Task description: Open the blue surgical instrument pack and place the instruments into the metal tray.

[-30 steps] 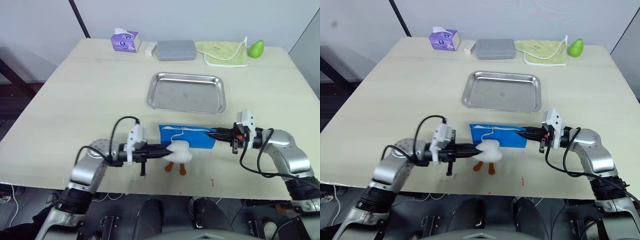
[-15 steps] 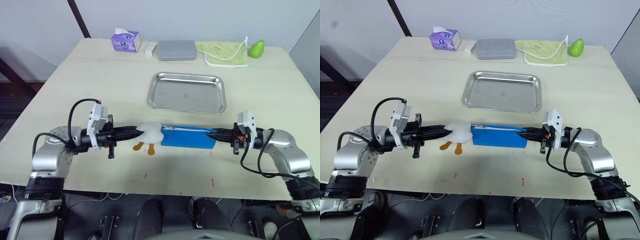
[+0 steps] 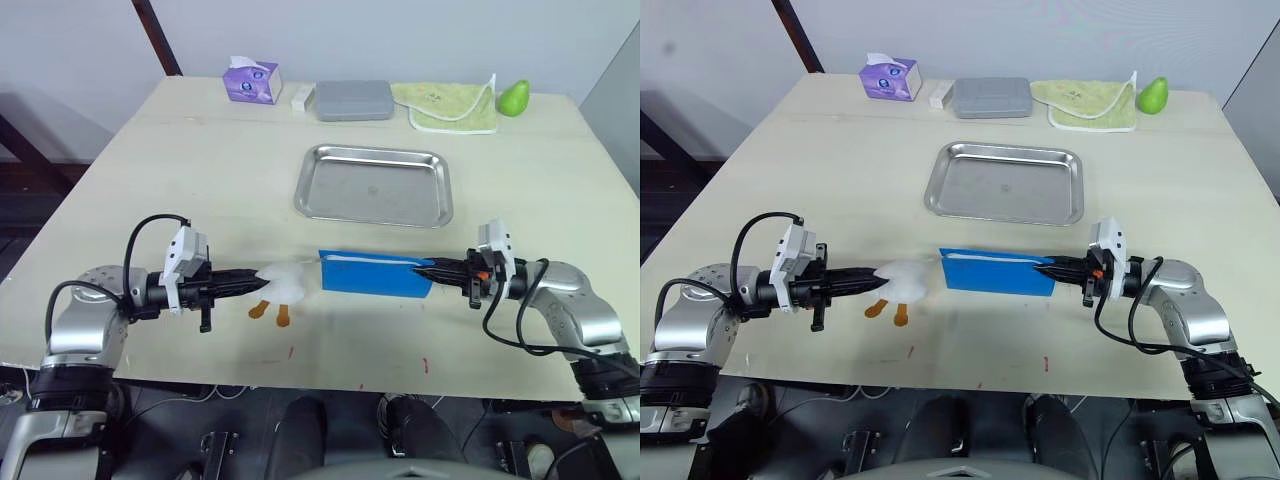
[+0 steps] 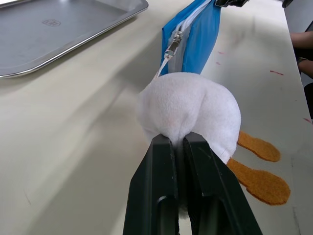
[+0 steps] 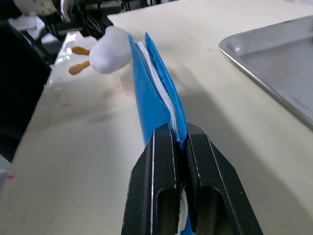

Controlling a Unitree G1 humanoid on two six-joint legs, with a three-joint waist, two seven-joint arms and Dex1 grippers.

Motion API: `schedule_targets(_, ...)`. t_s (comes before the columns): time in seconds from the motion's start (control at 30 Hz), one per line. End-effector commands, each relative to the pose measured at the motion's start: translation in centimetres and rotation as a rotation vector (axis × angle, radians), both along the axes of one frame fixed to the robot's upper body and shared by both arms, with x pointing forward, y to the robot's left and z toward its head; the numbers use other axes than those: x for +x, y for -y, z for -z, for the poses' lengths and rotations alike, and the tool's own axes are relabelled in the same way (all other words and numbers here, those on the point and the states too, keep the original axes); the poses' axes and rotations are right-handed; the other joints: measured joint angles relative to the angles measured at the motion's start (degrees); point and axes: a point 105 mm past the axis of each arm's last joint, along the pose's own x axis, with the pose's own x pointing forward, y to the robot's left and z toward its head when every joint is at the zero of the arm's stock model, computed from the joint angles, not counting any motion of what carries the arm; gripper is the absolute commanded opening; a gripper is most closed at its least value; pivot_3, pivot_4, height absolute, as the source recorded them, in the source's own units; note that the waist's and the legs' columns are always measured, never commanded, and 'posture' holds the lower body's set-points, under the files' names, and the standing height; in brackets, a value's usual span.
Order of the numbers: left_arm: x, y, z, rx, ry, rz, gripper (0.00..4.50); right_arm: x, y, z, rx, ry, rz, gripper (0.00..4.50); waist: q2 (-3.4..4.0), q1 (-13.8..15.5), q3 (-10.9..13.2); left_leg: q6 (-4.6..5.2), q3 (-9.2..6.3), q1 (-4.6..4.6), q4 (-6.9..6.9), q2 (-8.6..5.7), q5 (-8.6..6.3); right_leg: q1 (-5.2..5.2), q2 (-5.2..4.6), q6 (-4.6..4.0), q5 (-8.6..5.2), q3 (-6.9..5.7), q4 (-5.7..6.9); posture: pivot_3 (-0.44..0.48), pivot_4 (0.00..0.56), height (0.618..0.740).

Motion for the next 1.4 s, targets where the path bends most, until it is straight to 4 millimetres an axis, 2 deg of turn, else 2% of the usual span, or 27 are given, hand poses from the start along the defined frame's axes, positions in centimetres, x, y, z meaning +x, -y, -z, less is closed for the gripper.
schedule_targets(0.03, -0.1, -0.1, -0.8, 0.042, 0.041, 0.010, 0.07, -0.3, 0.1, -3.2, 0.149, 0.021, -0.015, 0.00, 0.00, 0.0, 0.0, 0.00, 0.00, 0.00, 0.00, 0.00, 0.00, -0.01, 0.00, 0.00, 0.00, 0.00, 0.00, 0.000, 0.150, 0.740)
schedule_targets(0.37, 0.0, -0.7, -0.6, 0.101, 0.031, 0.011, 0.07, -1.1, 0.4, -8.1, 0.433, -0.081, -0.073, 0.00, 0.01, 0.0, 0.0, 0.00, 0.00, -0.02, -0.03, 0.01, 0.00, -0.03, 0.01, 0.00, 0.00, 0.00, 0.00, 0.000, 0.150, 0.740)
schedule_targets(0.53, 0.3, -1.5, -0.6, 0.136, 0.035, 0.006, 0.07, -1.3, 0.5, -9.1, 0.476, -0.092, -0.080, 0.00, 0.01, 0.0, 0.0, 0.00, 0.01, -0.02, -0.05, 0.01, 0.00, -0.04, 0.01, 0.00, 0.00, 0.01, 0.00, 0.000, 0.150, 0.740)
schedule_targets(0.63, 0.4, -1.6, -0.8, 0.127, 0.046, 0.014, 0.07, -1.2, 0.2, -8.6, 0.428, -0.078, -0.071, 0.00, 0.01, 0.0, 0.0, 0.00, 0.02, -0.04, -0.05, 0.01, 0.00, -0.08, 0.01, 0.00, 0.00, 0.02, 0.00, 0.000, 0.150, 0.740)
schedule_targets(0.83, 0.8, -1.6, -1.5, 0.153, 0.086, 0.044, 0.07, -0.8, -1.0, -5.0, 0.172, 0.002, -0.050, 0.00, 0.01, -0.1, 0.0, 0.00, 0.03, -0.06, -0.05, 0.01, 0.00, -0.12, 0.01, 0.00, 0.00, 0.01, 0.01, 0.000, 0.150, 0.740)
schedule_targets(1.03, 1.0, -2.0, -1.8, 0.191, 0.071, 0.086, 0.07, -0.7, -1.1, -2.0, 0.050, 0.003, -0.060, 0.00, 0.01, -0.1, 0.0, 0.00, 0.07, -0.09, -0.05, 0.01, 0.00, -0.15, 0.02, 0.00, 0.00, 0.05, 0.00, 0.000, 0.150, 0.740)
schedule_targets(1.4, 2.3, -2.8, -0.8, 0.277, 0.103, 0.125, 0.07, -0.4, -0.8, -0.1, -0.006, 0.011, -0.055, 0.00, 0.01, -0.1, 0.0, 0.00, 0.08, -0.08, -0.04, 0.01, 0.00, -0.16, 0.03, 0.00, 0.00, 0.05, 0.03, 0.000, 0.150, 0.740)
